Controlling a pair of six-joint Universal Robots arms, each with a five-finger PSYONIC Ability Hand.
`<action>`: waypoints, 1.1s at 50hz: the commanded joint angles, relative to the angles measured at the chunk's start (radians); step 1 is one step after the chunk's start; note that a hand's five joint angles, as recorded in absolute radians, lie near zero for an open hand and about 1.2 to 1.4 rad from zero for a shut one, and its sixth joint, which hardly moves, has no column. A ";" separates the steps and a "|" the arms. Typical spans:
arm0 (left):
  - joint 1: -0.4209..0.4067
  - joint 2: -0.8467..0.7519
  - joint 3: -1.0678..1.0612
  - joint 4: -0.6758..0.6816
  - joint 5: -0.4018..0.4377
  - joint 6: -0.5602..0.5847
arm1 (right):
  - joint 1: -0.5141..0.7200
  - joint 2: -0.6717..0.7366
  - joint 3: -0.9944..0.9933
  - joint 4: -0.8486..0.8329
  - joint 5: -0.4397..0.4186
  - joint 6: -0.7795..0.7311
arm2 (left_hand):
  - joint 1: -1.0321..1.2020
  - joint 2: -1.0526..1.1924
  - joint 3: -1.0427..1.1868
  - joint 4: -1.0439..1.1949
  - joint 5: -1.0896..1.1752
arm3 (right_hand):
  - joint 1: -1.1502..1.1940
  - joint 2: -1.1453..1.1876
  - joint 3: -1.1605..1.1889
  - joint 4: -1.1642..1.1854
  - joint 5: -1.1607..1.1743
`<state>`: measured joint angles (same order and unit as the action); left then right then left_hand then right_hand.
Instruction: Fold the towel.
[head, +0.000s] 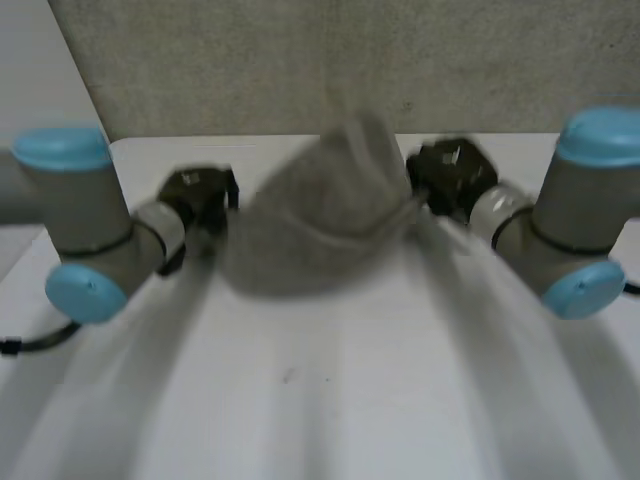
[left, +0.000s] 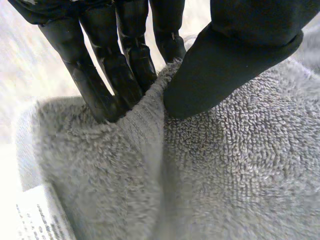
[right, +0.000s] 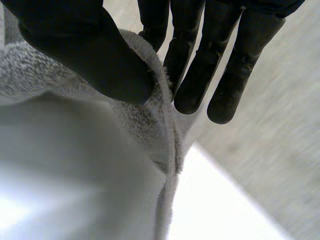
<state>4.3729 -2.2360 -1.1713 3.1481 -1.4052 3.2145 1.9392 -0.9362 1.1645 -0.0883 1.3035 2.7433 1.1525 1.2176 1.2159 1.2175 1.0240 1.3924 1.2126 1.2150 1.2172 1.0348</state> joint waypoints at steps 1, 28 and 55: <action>0.017 -0.016 -0.191 0.013 0.006 0.090 | -0.002 0.073 0.136 0.007 0.007 -0.062 | 0.244 0.179 0.180 0.179 0.198 | 0.004 0.184 0.181 0.179 0.187; 0.027 0.242 -0.358 0.006 0.017 0.123 | -0.016 -0.029 0.267 -0.008 -0.004 -0.062 | -0.281 -0.347 -0.345 -0.346 -0.327 | 0.004 0.184 0.181 0.179 0.187; 0.030 0.113 -0.284 0.041 0.008 0.139 | -0.016 -0.026 0.287 -0.008 -0.006 -0.070 | -0.455 -0.520 -0.518 -0.520 -0.501 | 0.004 0.184 0.181 0.179 0.187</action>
<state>4.4015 -2.1015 -1.4680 3.1903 -1.3918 3.3397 1.9236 -0.9629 1.4472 -0.0966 1.2977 2.6736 0.5829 0.5804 0.5823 0.5798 0.4089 1.3924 1.2126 1.2150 1.2172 1.0348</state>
